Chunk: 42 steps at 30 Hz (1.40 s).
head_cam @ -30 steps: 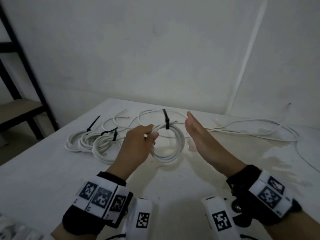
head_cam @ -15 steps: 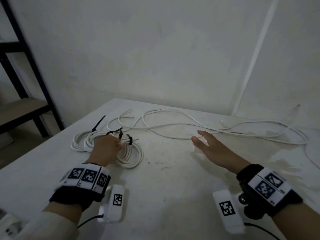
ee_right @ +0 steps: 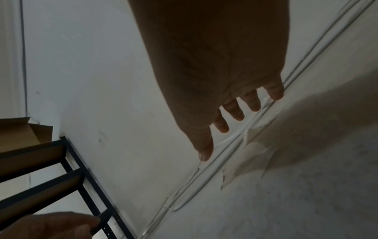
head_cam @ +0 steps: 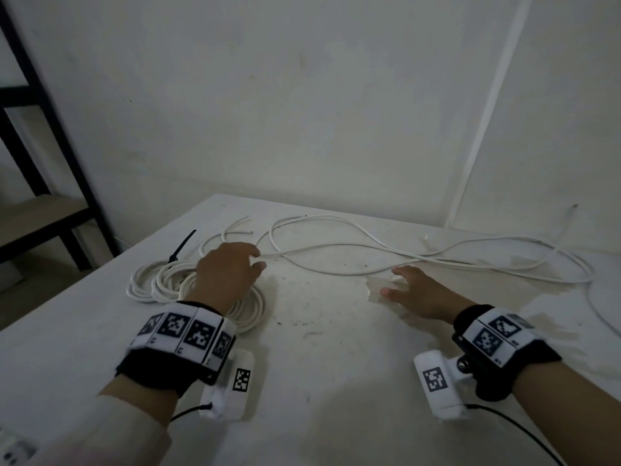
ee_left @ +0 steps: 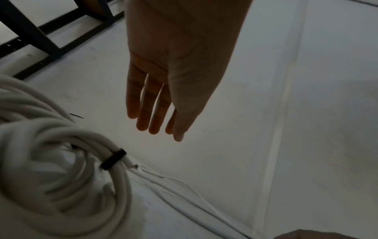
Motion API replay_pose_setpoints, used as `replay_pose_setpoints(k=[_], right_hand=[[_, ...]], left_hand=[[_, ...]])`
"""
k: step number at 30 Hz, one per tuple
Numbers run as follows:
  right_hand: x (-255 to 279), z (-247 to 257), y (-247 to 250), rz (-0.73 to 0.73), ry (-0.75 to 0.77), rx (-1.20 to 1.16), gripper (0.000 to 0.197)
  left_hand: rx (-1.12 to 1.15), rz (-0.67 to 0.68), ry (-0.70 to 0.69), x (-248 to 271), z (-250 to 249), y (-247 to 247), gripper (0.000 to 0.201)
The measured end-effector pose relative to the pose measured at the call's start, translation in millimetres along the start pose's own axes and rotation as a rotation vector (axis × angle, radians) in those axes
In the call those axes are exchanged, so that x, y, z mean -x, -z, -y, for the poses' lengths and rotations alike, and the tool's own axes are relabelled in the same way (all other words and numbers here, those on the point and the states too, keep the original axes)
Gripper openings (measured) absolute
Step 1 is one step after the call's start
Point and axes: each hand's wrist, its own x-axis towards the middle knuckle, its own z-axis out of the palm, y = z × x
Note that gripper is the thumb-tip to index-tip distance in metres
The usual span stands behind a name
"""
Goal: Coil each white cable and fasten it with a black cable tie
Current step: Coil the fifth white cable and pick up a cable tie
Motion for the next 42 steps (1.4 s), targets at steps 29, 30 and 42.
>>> replay_pose_setpoints(k=[29,30,42], right_hand=[[-96,-40,19,-0.084,-0.057,0.332,0.042],[-95,-41,19,-0.080,-0.054,0.337,0.041],[-73,7,41,-0.466,0.495,0.108,0.076]], left_hand=[[-0.445,0.352,0.171,-96,-47,-78,0.036],[-0.451,0.318,0.155,-97,-49,-76,0.036],[-0.076,-0.415,-0.680,-76,-125,-22,0.011]])
